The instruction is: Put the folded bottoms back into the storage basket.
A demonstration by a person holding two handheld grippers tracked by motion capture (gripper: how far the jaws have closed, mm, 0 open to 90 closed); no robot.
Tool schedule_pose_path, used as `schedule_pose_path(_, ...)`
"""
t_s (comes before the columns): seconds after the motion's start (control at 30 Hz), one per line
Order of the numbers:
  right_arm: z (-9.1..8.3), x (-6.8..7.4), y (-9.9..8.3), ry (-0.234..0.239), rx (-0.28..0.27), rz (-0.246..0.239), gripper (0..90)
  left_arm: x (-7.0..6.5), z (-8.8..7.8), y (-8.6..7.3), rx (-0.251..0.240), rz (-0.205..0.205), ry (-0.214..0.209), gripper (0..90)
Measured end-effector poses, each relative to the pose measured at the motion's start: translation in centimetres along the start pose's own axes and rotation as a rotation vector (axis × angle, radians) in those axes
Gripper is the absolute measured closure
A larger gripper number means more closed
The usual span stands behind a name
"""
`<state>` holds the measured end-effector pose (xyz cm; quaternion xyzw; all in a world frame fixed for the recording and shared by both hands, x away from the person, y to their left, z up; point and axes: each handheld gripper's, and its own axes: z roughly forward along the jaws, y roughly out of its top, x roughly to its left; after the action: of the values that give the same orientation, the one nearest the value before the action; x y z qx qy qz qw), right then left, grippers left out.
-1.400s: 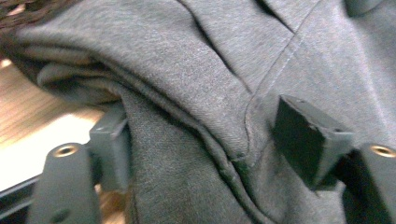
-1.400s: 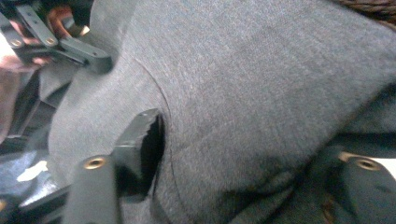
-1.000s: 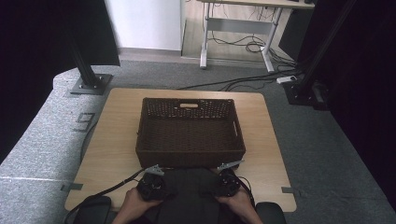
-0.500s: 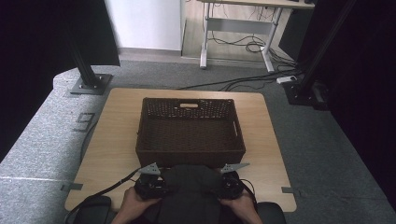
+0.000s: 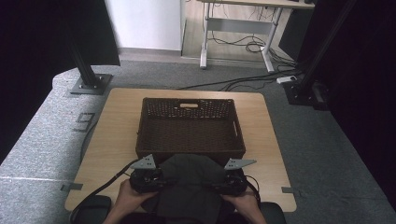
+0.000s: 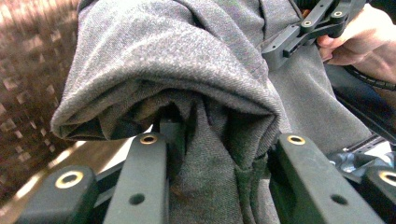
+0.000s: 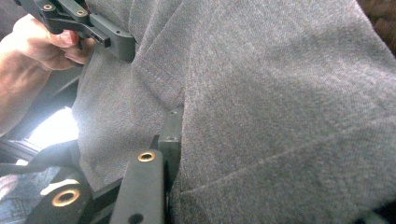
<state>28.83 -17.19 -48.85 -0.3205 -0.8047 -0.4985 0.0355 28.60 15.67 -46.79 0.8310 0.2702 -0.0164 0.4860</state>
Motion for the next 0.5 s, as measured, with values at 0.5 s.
schedule_pose_path(0.5, -2.3, 1.0, 3.2, -0.040, -0.067, -0.083, 60.8, -0.5, -1.9, 3.7, -0.056, 0.071, 0.000, 66.9)
